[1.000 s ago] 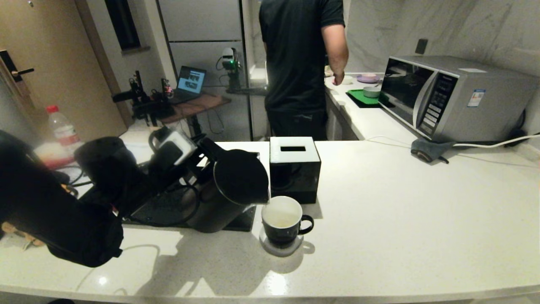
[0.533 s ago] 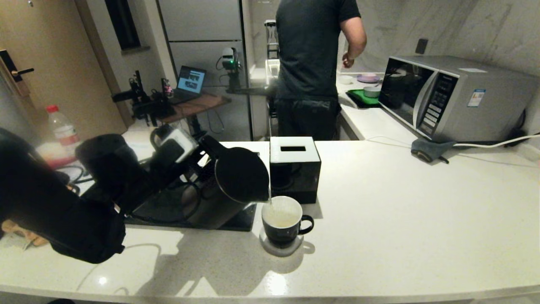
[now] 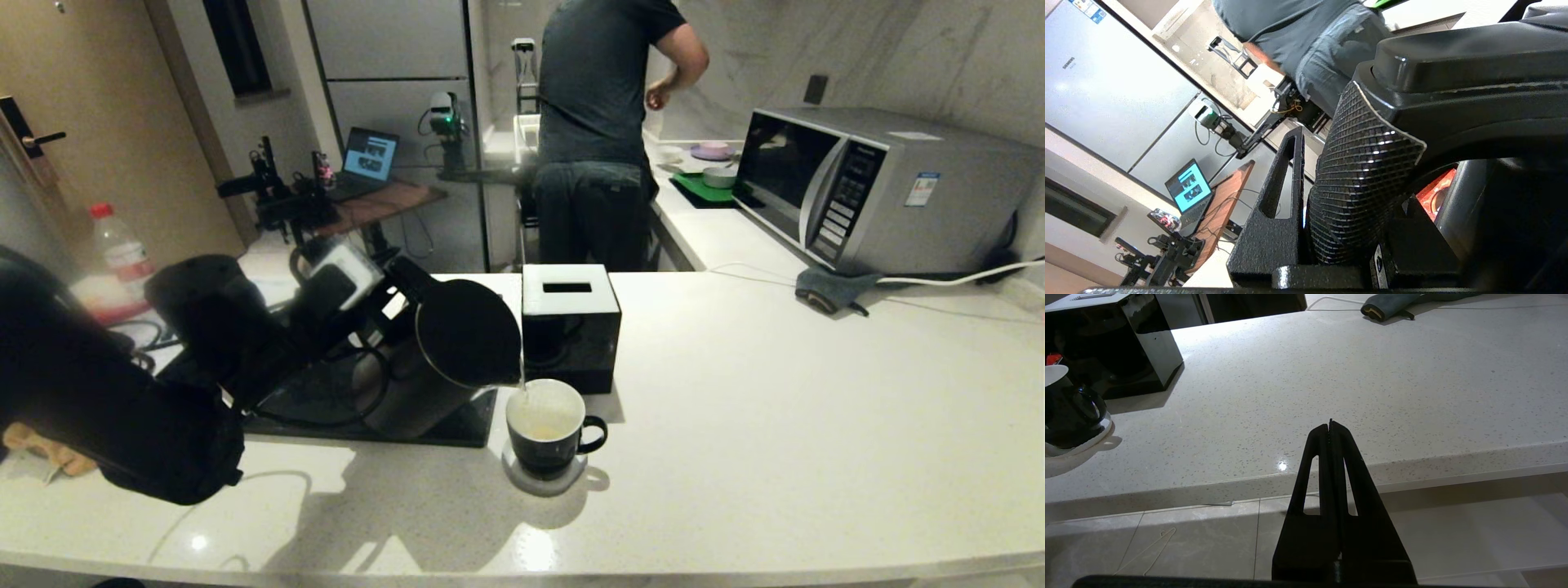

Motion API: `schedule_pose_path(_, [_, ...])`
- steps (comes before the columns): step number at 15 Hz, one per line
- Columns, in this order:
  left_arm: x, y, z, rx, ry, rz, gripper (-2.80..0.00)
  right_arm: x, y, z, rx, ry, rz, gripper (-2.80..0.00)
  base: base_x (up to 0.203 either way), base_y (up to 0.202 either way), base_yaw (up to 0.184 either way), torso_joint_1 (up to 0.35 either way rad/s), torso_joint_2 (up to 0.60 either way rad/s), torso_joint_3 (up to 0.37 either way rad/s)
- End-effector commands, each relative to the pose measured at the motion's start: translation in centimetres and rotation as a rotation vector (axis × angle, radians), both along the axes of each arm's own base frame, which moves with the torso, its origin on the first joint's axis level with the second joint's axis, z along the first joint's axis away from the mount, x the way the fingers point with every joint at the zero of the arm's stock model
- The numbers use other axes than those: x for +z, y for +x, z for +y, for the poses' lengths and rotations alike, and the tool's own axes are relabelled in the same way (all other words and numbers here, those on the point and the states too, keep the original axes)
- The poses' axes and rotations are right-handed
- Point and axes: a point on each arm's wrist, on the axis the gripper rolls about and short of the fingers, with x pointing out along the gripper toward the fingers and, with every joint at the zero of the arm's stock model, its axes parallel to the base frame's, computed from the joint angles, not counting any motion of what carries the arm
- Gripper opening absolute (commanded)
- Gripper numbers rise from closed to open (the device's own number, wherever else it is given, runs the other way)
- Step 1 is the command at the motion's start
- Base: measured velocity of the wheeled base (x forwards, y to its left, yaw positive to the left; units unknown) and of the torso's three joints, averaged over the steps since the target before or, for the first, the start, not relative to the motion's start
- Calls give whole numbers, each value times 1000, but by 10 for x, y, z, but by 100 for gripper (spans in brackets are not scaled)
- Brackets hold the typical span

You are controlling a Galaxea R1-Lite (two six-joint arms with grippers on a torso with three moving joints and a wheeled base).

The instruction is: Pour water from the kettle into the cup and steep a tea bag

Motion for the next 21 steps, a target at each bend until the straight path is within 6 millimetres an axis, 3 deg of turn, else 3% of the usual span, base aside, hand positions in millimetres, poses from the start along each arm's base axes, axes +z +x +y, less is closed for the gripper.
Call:
schedule_pose_path(1, [4, 0, 0, -3, 0, -22, -280, 0, 0, 0, 1, 1, 1, -280, 0, 0, 0, 0, 0, 0])
schedule_pose_path(21, [5, 2, -2, -62, 23, -29, -280, 0, 0, 0, -1, 1, 1, -280, 0, 0, 0, 0, 0, 0])
